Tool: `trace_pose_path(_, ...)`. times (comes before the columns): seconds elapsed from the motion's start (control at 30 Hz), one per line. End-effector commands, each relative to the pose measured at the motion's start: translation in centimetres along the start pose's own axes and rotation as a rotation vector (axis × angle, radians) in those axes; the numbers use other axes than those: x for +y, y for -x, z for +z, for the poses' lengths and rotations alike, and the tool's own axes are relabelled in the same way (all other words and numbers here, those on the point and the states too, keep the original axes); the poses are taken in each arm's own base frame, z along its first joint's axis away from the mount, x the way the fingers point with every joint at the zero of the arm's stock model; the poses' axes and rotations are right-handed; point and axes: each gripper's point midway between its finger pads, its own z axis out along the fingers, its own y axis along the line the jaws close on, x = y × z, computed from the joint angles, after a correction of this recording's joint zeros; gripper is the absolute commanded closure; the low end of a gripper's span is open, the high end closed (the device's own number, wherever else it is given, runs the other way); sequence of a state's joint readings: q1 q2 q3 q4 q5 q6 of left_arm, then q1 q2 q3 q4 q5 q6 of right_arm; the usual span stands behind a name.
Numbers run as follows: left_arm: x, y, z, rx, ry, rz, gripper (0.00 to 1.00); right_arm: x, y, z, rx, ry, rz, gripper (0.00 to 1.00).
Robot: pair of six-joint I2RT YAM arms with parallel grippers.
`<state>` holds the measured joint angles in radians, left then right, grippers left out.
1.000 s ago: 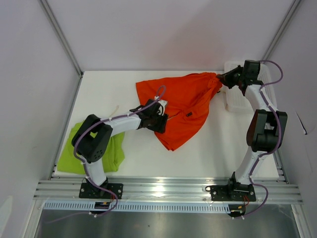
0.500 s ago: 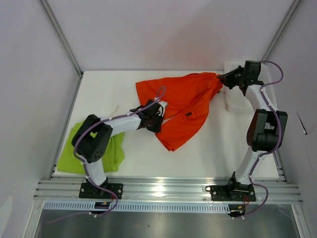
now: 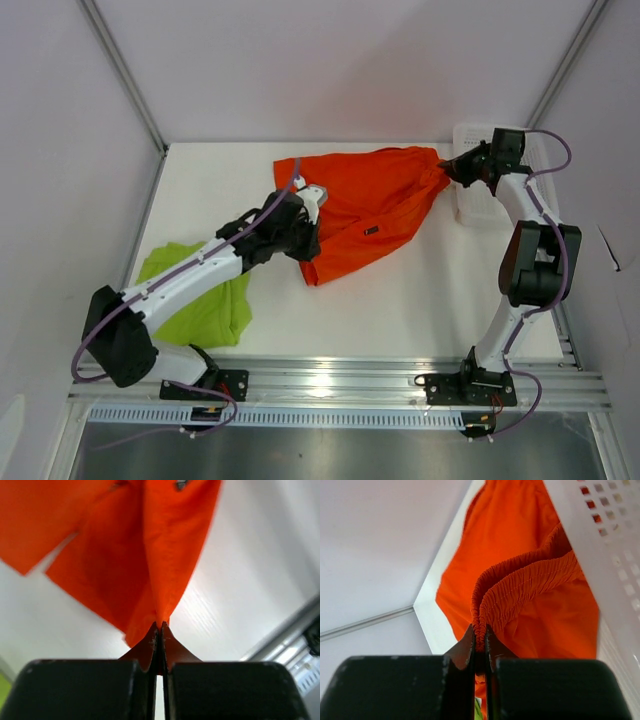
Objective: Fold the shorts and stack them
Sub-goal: Fold the shorts
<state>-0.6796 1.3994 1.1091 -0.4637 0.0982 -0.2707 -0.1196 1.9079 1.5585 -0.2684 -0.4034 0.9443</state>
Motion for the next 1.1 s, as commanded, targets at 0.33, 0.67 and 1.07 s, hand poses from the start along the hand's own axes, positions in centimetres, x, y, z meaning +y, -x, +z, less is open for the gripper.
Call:
trace_pose_path(0.33, -8.2, -4.3, -9.5, -0.048, -0.101, 0.056, 1.0, -3.4, -3.4, -7.7, -0.023, -0.087, -0.041, 1.0)
trace_pose_path(0.67, -11.2, -6.0, -14.7, -0.088, -0.133, 0.074, 1.0, -4.7, -5.3, -14.8, -0.1, -0.109, -0.06, 1.0)
trace_pose_path(1.07, -3.0, 2.4, -17.1, -0.236, 0.074, 0.084, 1.0, -1.9, -1.9, -16.8, -0.228, -0.09, -0.013, 1.0)
